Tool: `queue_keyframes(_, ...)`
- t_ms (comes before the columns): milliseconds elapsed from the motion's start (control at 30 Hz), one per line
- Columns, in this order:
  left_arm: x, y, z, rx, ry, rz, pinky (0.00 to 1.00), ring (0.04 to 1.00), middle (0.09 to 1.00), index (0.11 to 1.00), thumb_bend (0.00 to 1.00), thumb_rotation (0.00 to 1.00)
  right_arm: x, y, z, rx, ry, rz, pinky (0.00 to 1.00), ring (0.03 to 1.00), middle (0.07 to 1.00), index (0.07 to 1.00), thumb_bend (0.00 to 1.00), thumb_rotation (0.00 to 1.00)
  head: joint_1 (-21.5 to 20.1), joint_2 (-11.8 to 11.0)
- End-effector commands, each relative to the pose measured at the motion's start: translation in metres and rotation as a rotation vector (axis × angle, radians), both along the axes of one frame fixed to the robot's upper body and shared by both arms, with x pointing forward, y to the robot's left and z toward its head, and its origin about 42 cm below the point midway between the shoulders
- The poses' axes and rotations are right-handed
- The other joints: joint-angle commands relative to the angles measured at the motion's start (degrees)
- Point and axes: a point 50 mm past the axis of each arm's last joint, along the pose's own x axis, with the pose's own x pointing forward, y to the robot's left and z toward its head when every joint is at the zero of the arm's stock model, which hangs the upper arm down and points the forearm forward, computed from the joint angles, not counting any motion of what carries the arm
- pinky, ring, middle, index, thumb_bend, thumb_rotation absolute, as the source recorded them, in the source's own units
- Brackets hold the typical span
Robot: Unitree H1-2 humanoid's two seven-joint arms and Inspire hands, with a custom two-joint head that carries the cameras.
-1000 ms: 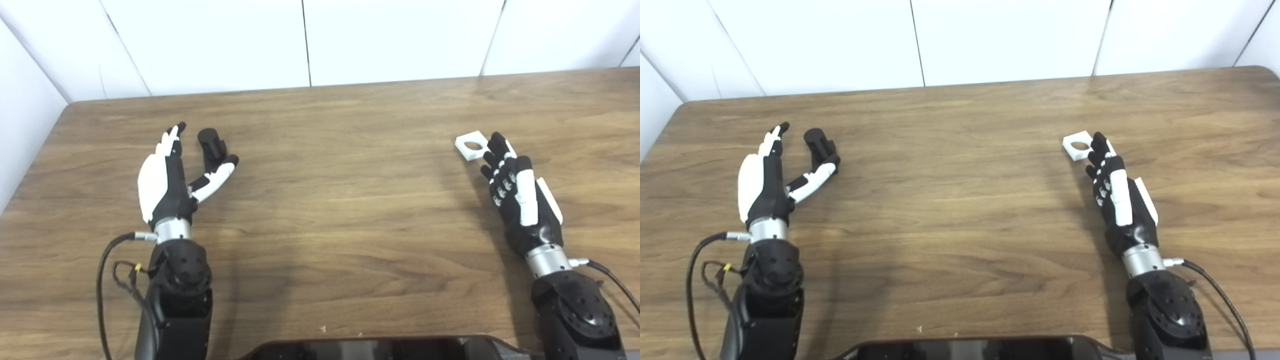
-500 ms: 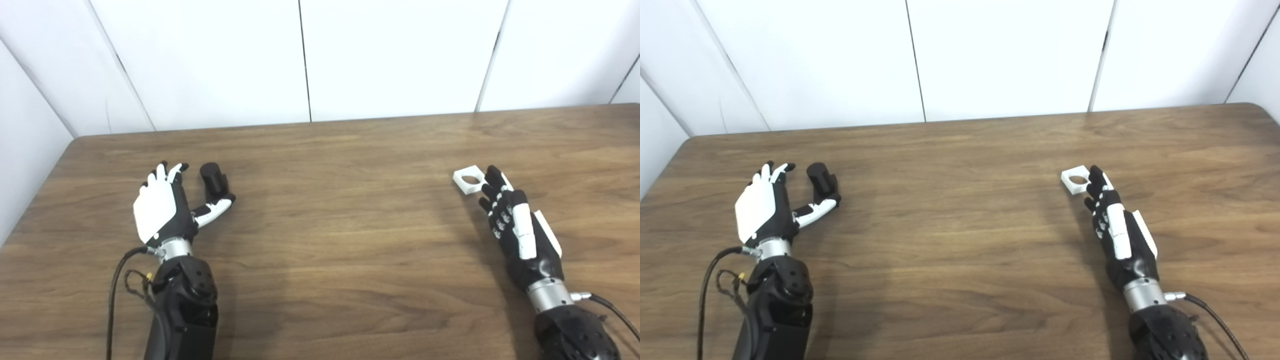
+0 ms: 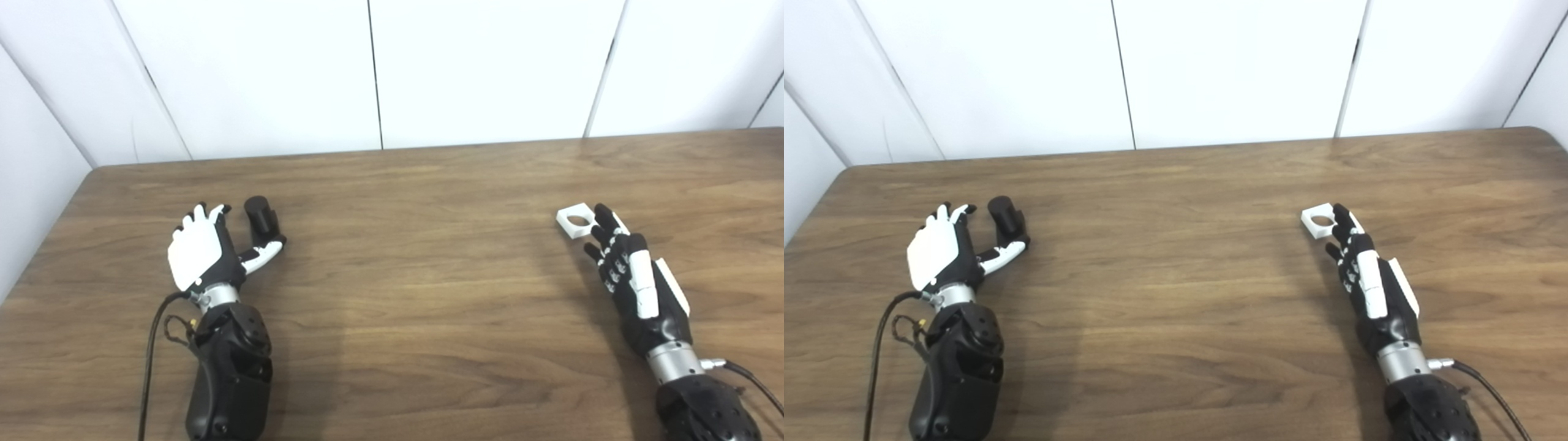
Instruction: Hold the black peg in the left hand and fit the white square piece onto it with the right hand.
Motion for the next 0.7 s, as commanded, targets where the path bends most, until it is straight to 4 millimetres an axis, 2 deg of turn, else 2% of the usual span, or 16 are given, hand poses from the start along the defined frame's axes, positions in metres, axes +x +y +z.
queue_keyframes(0, 0.015, 0.001, 0.021, 0.052, -0.066, 0.007, 1.0, 1.0, 1.0, 0.84, 0.81, 0.5, -0.004, -0.003, -0.003, -0.01, -0.014, -0.002, 0.95, 1.0, 1.0, 0.955, 0.68, 1.0, 0.0, 0.1)
queue_keyframes(300, 0.02, -0.003, 0.016, 0.038, -0.057, 0.01, 1.0, 1.0, 1.0, 0.824, 0.8, 0.49, -0.007, -0.002, -0.004, -0.013, -0.012, 0.011, 0.95, 1.0, 1.0, 0.955, 0.65, 1.0, 0.1, 0.2)
queue_keyframes(500, 0.017, -0.009, 0.016, 0.034, -0.066, 0.001, 1.0, 1.0, 0.99, 0.817, 0.81, 0.5, -0.007, -0.002, -0.006, -0.009, 0.0, 0.009, 0.98, 1.0, 1.0, 0.954, 0.64, 1.0, 0.4, 0.5)
queue_keyframes(667, 0.013, -0.013, 0.016, 0.022, -0.066, -0.006, 1.0, 1.0, 0.984, 0.818, 0.8, 0.5, -0.006, -0.001, -0.005, -0.024, 0.003, 0.006, 0.96, 1.0, 1.0, 0.955, 0.65, 1.0, 0.4, 0.6)
